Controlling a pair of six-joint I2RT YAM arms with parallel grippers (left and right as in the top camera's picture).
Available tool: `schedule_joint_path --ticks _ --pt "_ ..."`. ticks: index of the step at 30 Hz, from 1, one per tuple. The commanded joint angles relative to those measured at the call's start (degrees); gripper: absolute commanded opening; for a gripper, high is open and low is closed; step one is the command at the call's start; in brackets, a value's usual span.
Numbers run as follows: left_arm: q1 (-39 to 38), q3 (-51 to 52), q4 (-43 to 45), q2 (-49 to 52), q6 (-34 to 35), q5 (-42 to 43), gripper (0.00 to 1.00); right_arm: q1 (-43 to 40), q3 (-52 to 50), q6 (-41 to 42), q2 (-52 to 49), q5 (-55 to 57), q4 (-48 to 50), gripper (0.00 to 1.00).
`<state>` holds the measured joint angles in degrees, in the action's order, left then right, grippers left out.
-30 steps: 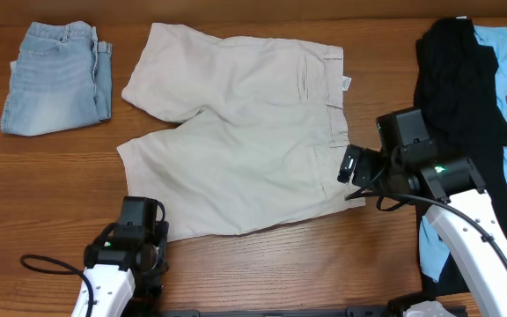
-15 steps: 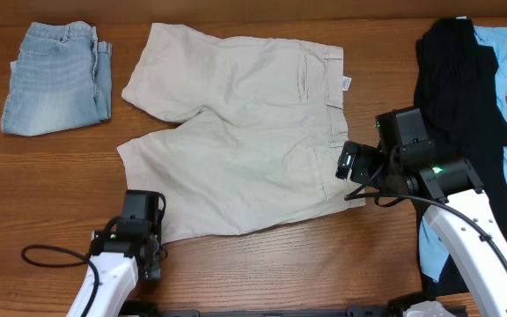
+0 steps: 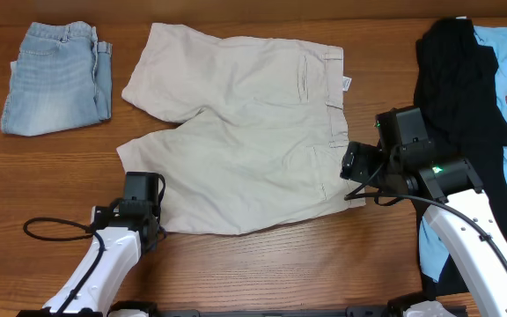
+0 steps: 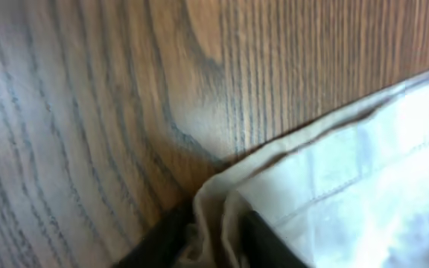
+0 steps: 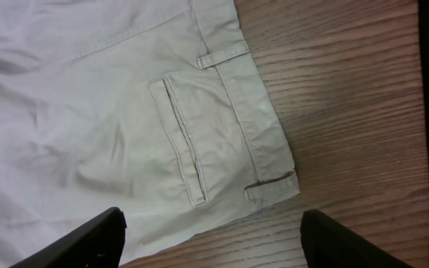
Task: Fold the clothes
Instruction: 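Grasp both leg hems with the left and right grippers, then lift the hems and fold them up onto the waistband with both grippers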
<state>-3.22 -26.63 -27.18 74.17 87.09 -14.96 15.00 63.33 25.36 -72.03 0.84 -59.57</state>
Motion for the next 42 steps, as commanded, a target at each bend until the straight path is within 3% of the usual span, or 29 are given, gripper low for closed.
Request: schedule_joint_path --ticks 1,6,8,13,14,18,23,31,34,36,37,39,42 --pt "0.2 4.1 -0.9 3.8 -11.1 7.7 0.06 -0.1 0.0 0.0 -0.2 -1.7 0.3 0.72" --pt "0.2 4.1 -3.3 3.8 -26.3 12.0 0.04 -0.1 -0.7 2.1 -0.2 -4.6 -2.3 0.53" --pt "0.2 3.7 -5.1 3.8 -27.6 12.0 0.04 -0.1 -3.5 3.4 -0.2 -4.9 -2.2 0.42" --pt "0.2 -0.2 -11.3 3.8 -27.6 12.0 0.04 -0.1 -11.0 5.7 -0.3 -4.6 2.1 0.33" --pt "0.2 -1.5 -12.7 3.8 -27.6 12.0 0.04 -0.1 -13.5 6.7 -0.3 -4.6 4.6 0.33" --pt "0.2 -9.2 -17.3 3.8 -30.6 11.8 0.04 -0.1 -21.4 8.0 -1.6 -4.5 13.0 0.55" --pt "0.2 -17.1 -19.5 3.8 -32.8 11.8 0.04 -0.1 -26.0 10.4 -5.7 -3.9 20.7 0.67" --pt "0.2 -19.7 -19.9 3.8 -34.9 11.6 0.04 -0.1 -26.1 12.7 -13.6 0.0 26.1 0.68" --pt "0.2 -19.7 -20.5 3.8 -37.5 11.6 0.04 -0.3 -25.9 14.1 -14.0 1.9 26.5 0.52" --pt "0.2 -19.9 -21.4 3.7 -39.3 11.6 0.04 -0.8 -25.3 14.1 -13.8 1.9 25.8 0.36" --pt "0.2 -20.4 -22.7 3.7 -40.5 11.4 0.04 -1.8 -24.0 14.1 -13.5 1.9 23.9 0.20" --pt "0.2 -22.6 -26.1 3.7 -42.0 11.4 0.04 -3.6 -20.3 13.4 -12.4 1.9 18.8 0.04" --pt "0.2 -28.9 -33.2 3.7 -43.8 11.1 0.04 -5.9 -11.7 9.9 -9.8 1.4 8.6 0.04"
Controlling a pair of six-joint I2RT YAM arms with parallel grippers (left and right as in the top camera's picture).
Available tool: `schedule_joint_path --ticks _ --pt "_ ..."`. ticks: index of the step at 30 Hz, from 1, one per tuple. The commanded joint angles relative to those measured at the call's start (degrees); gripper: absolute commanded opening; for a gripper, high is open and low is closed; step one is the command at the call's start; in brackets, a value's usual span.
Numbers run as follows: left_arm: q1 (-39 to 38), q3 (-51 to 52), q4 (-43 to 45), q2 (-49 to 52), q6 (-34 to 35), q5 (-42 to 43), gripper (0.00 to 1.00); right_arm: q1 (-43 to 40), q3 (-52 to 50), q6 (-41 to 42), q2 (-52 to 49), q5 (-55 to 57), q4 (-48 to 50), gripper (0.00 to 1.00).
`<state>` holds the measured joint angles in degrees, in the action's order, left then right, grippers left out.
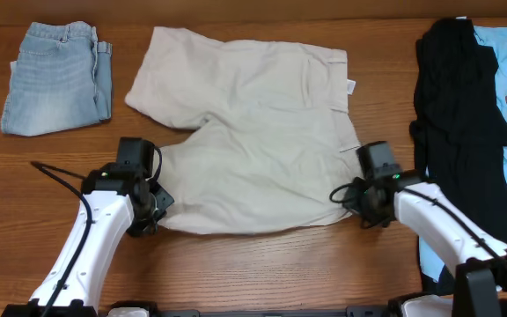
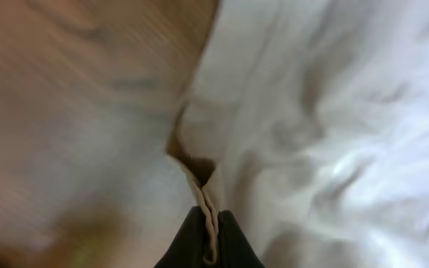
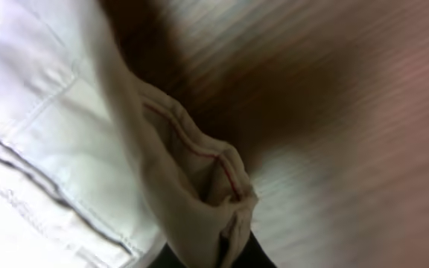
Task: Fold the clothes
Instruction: 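Lift the hems and fold them up onto the waistband with both grippers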
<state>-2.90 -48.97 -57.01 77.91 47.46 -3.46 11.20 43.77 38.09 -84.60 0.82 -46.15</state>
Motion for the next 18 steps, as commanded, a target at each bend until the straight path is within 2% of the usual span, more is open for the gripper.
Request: schedule_joint_path --ticks 1,3,6,13,18 --pt "-0.1 -9.5 -6.1 -0.1 -5.3 -0.6 0.04 -2.4 10.6 -3.6 3.5 1.4 -8.0 0.04" --pt "-0.1 -17.7 -14.2 -0.1 -6.0 -3.2 0.04 -2.7 21.4 -6.5 5.6 0.6 -20.3 0.04" --pt "-0.1 -27.1 -22.7 -0.2 -6.0 -7.1 0.04 -2.7 27.5 -7.1 7.5 0.4 -28.8 0.04" --pt "-0.1 -39.4 -30.4 -4.2 -7.7 -9.4 0.04 -2.7 28.5 -7.0 16.7 -1.6 -37.7 0.04" --pt "-0.1 -39.2 -29.6 -5.9 -9.6 -9.7 0.04 -2.7 28.5 -6.6 21.4 -1.8 -38.7 0.04"
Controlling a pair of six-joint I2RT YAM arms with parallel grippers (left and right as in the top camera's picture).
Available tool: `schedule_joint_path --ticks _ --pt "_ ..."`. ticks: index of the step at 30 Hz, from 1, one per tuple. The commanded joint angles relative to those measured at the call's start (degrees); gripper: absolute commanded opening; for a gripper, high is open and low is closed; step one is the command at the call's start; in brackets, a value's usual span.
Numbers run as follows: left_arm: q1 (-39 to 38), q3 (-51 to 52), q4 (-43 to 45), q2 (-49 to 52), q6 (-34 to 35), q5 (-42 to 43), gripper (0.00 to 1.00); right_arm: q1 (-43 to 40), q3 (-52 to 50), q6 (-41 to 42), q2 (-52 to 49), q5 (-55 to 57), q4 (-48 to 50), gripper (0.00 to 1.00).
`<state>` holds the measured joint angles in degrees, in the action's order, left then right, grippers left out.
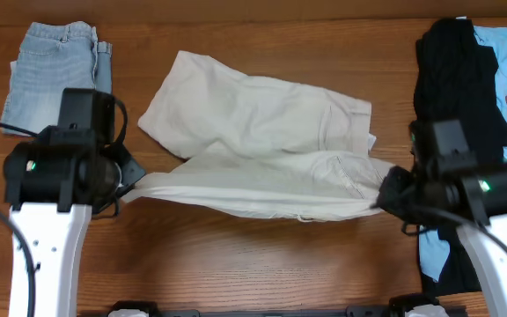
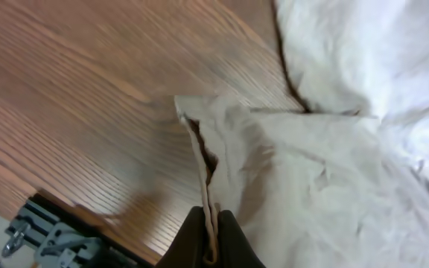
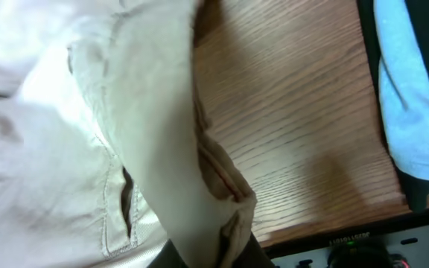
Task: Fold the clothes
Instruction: 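Lift the hems and fold them up onto the waistband with both grippers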
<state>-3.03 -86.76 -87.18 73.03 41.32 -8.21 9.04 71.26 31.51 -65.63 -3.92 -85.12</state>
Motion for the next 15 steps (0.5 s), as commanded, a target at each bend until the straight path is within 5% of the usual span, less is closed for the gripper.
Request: schedule_joint_path --ticks 1,15 --pt "0.0 -1.0 2.0 -0.6 -3.7 -6.1 0.04 -0.5 1.0 0.0 2.3 3.0 1.2 0.04" --pt "0.0 0.5 30.0 21.3 -3.9 -9.0 0.04 -0.5 1.0 -1.8 -20.6 12.2 32.6 0.04"
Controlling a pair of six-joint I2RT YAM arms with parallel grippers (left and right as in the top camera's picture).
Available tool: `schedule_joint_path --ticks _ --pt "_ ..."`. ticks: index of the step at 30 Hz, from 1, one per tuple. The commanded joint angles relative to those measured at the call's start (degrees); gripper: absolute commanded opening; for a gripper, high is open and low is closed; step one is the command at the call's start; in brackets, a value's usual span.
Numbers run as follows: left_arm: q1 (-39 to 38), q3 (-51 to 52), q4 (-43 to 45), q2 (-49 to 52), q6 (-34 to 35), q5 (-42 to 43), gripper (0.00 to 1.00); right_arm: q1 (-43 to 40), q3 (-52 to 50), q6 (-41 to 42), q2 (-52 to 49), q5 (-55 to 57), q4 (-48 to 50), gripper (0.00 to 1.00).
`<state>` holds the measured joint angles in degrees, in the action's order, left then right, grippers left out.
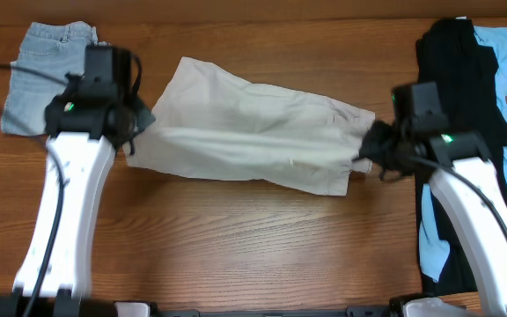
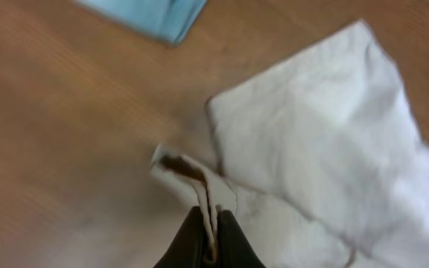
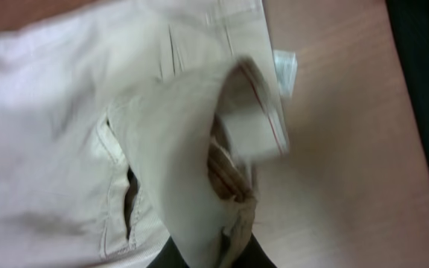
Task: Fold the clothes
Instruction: 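Lift the hems and fold them up onto the waistband with both grippers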
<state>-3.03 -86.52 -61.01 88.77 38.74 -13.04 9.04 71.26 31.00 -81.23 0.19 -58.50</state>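
Beige shorts (image 1: 253,132) lie across the middle of the table, the near half lifted and carried over the far half. At the left end, my left gripper (image 1: 135,132) is shut on the leg hem. In the left wrist view that gripper (image 2: 209,240) pinches a thin fold of the hem, with the other leg (image 2: 326,126) spread beyond it. My right gripper (image 1: 366,152) is shut on the waistband corner at the right end. The right wrist view shows this gripper (image 3: 216,253) holding bunched waistband above the pocket side of the shorts (image 3: 58,126).
Folded blue jeans (image 1: 47,75) sit at the far left corner, their edge in the left wrist view (image 2: 151,11). A black garment (image 1: 460,79) and a light blue one are piled along the right side, close to my right arm.
Both grippers, still shut on the shorts' near corners, have moved toward the far side of the table. The near half now lies over the far half instead of stretched out in front.
The shorts lay flat, my left gripper at the near leg hem and my right open over the near waistband corner. Then both were shut on those corners. Then the near edge was raised and stretched between them, and now it is over the far half.
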Motion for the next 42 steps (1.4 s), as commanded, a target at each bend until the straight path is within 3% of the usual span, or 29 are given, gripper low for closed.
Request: schedule_joint_path --ticks 1,7,13,14,15,16,17,18,19,22,27,32,39,42 --pt "0.0 0.3 6.1 7.3 -1.3 -4.1 0.04 -0.5 1.0 -1.3 -6.5 8.9 8.6 0.04" --pt "-0.1 0.3 24.6 18.0 -1.3 -3.8 0.04 -0.5 1.0 -3.9 -19.0 10.3 29.7 0.04" --pt "-1.1 0.3 36.7 22.5 -1.3 -3.4 0.10 -0.5 1.0 -4.1 -27.6 10.3 43.1 0.10" --pt "-1.2 0.3 38.2 22.8 -1.3 -3.4 0.13 -0.5 1.0 -4.1 -28.2 10.3 43.9 0.16" --pt "-1.5 0.3 39.7 23.4 -1.3 -3.5 0.28 -0.5 1.0 -4.1 -29.3 10.3 46.3 0.37" --pt "-1.6 0.3 40.9 24.0 -1.4 -3.5 0.43 -0.5 1.0 -4.1 -30.2 10.3 48.2 0.71" --pt "-1.6 0.3 41.7 24.1 -1.5 -3.5 0.61 -0.5 1.0 -4.1 -30.7 10.3 49.8 0.92" --pt "-1.6 0.3 42.4 24.4 -1.5 -3.5 0.90 -0.5 1.0 -4.5 -30.8 10.3 51.5 1.00" --pt "-1.6 0.3 42.7 24.4 -1.6 -3.5 1.00 -0.5 1.0 -4.5 -30.7 10.3 52.1 1.00" --pt "-1.4 -1.3 40.7 23.6 -4.5 -3.4 1.00 -0.6 2.4 -4.5 -28.1 10.3 49.8 1.00" --pt "-1.5 -11.8 21.9 22.1 -10.8 -2.4 1.00 -0.6 5.6 -8.9 -19.5 10.3 38.6 1.00" --pt "-1.6 -21.9 4.4 21.7 -14.4 7.8 1.00 -0.4 5.7 -19.1 -10.5 6.4 32.4 1.00" --pt "-2.3 -19.6 -3.4 22.8 -14.6 12.9 1.00 -0.4 5.7 -22.6 -11.7 -5.1 22.5 0.91" --pt "-5.0 -17.6 -2.7 23.1 -19.8 13.3 1.00 -0.4 5.7 -23.0 -15.0 -7.4 21.0 0.83"
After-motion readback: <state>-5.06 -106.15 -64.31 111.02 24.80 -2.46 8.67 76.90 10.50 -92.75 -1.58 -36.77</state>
